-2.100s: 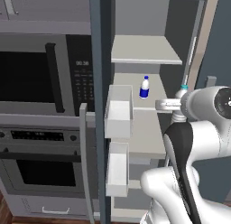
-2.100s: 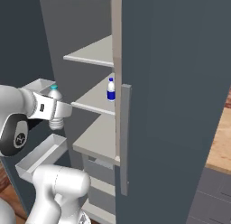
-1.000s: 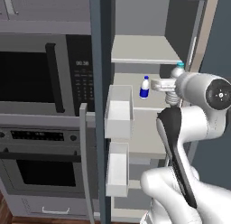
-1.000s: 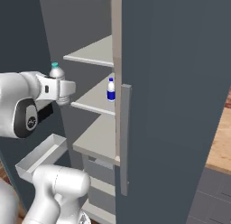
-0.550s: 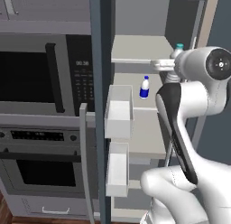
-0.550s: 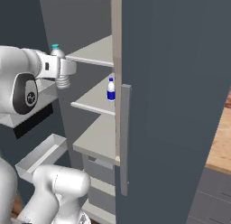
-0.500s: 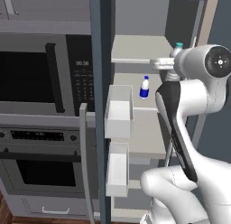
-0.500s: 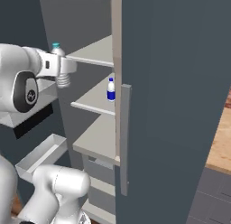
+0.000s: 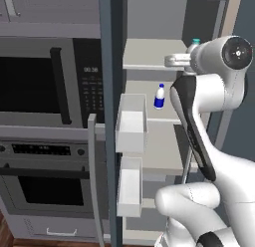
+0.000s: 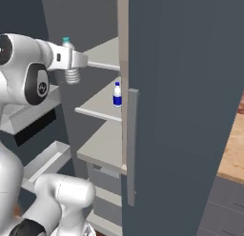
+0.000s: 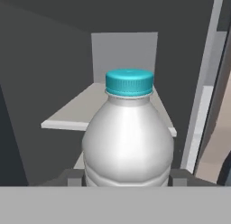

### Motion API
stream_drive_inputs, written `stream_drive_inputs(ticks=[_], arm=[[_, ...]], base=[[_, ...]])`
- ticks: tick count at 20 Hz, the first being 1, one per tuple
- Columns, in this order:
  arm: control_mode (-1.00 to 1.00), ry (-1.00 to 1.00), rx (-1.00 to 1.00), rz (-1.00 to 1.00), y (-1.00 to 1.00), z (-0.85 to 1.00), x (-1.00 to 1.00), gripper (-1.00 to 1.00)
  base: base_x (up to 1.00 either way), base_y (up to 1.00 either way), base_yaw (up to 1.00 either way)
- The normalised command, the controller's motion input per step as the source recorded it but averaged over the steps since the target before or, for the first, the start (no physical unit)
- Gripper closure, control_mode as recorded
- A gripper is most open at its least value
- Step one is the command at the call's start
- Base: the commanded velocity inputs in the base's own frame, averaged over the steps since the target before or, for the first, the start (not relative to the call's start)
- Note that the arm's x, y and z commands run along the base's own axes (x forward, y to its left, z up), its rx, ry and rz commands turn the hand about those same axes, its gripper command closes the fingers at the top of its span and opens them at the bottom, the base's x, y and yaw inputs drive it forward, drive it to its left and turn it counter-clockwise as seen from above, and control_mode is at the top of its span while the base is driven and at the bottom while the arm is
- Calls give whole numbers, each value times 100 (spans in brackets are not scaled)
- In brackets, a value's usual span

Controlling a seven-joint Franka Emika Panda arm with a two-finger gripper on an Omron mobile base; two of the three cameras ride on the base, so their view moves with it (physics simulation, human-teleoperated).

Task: Take the bottled waters from the counter and place them in the freezer to freeze. Close the freezer door after placing the bottles.

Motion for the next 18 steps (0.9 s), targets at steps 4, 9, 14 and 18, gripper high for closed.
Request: stream_drive_inputs(ticks=[4, 9, 14, 18], arm=[[-100, 0, -2, 0, 0, 23, 36, 100], [-100, 0, 0, 0, -1, 16, 47, 100], [-100, 2, 0, 0, -1, 6, 51, 100], [-100, 8, 0, -1, -6, 0, 57, 100]], base=[[0, 0, 0], [0, 0, 0], [0, 0, 0], [0, 0, 0]])
